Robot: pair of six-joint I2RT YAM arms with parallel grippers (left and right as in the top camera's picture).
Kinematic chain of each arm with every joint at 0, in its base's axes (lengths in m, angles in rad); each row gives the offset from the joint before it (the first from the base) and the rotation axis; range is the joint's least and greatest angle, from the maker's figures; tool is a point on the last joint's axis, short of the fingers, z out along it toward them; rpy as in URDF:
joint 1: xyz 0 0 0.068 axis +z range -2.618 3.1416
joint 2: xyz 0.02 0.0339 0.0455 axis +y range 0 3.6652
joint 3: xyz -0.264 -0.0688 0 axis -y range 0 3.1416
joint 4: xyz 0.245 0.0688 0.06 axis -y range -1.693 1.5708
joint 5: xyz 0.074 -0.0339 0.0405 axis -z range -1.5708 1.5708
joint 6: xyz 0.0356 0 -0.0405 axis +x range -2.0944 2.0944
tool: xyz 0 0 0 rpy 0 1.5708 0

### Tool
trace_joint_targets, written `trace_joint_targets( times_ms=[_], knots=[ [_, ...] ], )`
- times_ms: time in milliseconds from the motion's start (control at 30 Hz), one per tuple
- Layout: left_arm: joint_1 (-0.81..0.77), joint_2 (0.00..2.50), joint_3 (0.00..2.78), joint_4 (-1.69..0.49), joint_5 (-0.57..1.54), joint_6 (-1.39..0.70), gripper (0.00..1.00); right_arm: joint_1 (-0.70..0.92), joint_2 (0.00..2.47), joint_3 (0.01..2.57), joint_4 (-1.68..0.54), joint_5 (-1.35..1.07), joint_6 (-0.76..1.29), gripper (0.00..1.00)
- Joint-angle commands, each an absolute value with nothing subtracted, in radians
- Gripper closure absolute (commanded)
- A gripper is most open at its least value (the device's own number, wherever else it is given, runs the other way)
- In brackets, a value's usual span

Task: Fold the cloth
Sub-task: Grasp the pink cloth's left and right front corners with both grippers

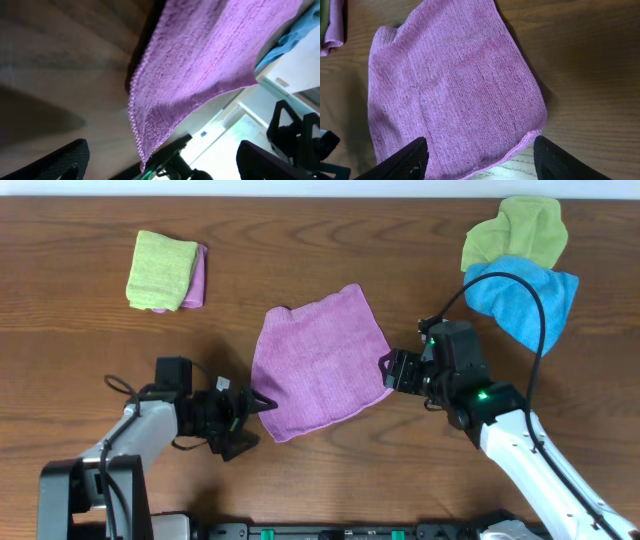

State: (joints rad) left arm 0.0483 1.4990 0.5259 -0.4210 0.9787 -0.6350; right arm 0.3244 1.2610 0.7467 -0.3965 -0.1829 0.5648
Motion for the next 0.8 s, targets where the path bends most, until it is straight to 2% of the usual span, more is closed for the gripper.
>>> trace_joint_targets(
  times_ms=[0,133,433,567,767],
  knots=[
    [0.044,1.505,0.496,-0.384,1.003,-0.706,0.05,0.317,1.254,0.771,-0.397,-0.184,0.545,0.32],
    [0.044,1.505,0.449,-0.299,0.999,-0.769,0.05,0.317,1.254,0.771,-0.397,-0.188,0.546,0.32],
    [0.033,1.505,0.439,-0.252,0.958,-0.817,0.05,0.317,1.254,0.771,-0.397,-0.191,0.568,0.32],
    [-0.053,1.505,0.439,-0.163,0.905,-0.906,0.05,0.317,1.254,0.771,-0.397,-0.2,0.572,0.32],
    [-0.128,1.505,0.439,-0.148,0.818,-0.945,0.03,0.317,1.254,0.771,-0.398,-0.227,0.572,0.31]
  ],
)
